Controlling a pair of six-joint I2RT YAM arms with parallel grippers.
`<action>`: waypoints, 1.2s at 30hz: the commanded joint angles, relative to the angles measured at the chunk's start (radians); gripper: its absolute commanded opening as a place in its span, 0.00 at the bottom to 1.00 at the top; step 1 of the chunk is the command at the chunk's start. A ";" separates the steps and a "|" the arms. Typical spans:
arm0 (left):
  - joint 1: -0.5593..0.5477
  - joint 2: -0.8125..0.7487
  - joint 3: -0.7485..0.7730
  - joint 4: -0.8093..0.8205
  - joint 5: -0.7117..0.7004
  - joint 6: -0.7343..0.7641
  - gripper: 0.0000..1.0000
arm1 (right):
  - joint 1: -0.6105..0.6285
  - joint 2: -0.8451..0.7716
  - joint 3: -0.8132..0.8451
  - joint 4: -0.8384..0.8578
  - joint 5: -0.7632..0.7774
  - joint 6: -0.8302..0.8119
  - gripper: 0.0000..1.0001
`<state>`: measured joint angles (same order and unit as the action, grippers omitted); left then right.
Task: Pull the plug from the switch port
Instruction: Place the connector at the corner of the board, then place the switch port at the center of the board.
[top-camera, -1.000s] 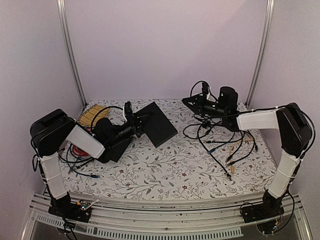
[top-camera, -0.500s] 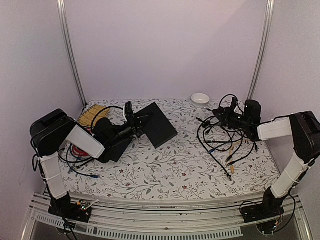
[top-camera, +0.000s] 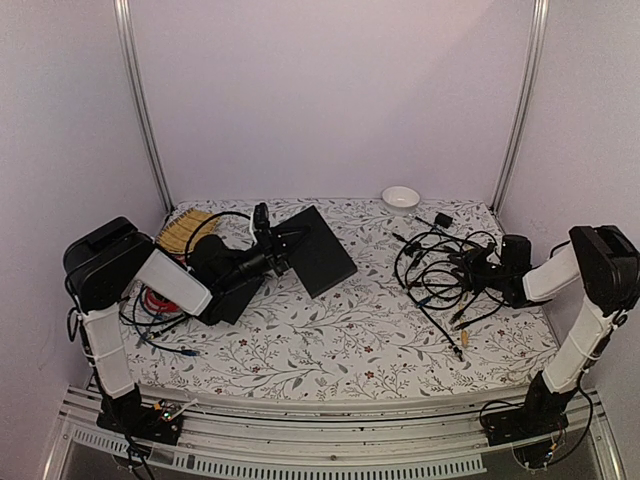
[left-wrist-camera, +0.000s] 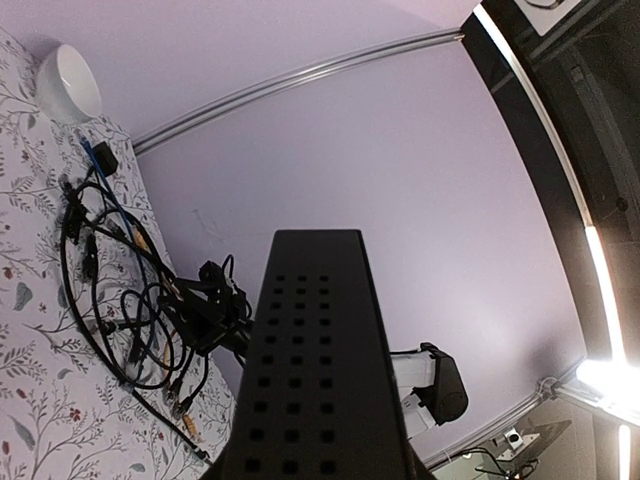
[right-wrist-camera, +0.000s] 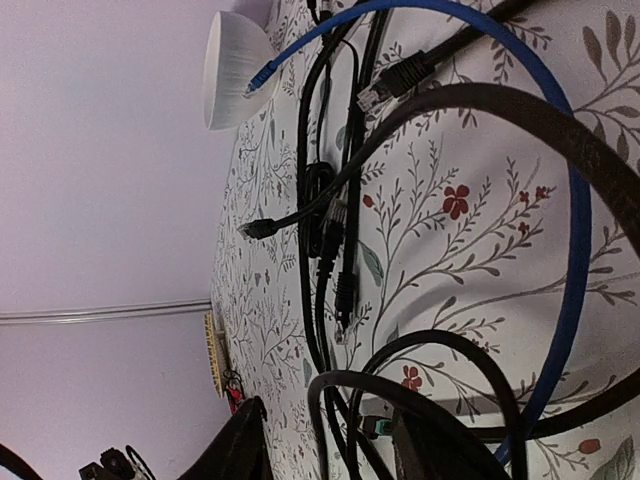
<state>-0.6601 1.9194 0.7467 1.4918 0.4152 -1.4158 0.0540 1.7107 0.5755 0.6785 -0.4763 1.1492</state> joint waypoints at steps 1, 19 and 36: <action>0.001 0.024 0.060 0.083 0.039 -0.015 0.00 | -0.014 0.033 -0.016 0.095 -0.018 0.069 0.44; 0.016 0.234 0.393 -0.305 0.259 0.000 0.00 | -0.006 -0.170 -0.034 0.037 -0.020 0.043 0.50; -0.019 0.536 0.847 -0.843 0.381 0.161 0.00 | 0.112 -0.162 0.127 -0.111 -0.016 -0.128 0.50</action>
<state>-0.6609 2.4149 1.4933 0.7448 0.7586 -1.3079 0.1459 1.5276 0.6743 0.5953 -0.4900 1.0729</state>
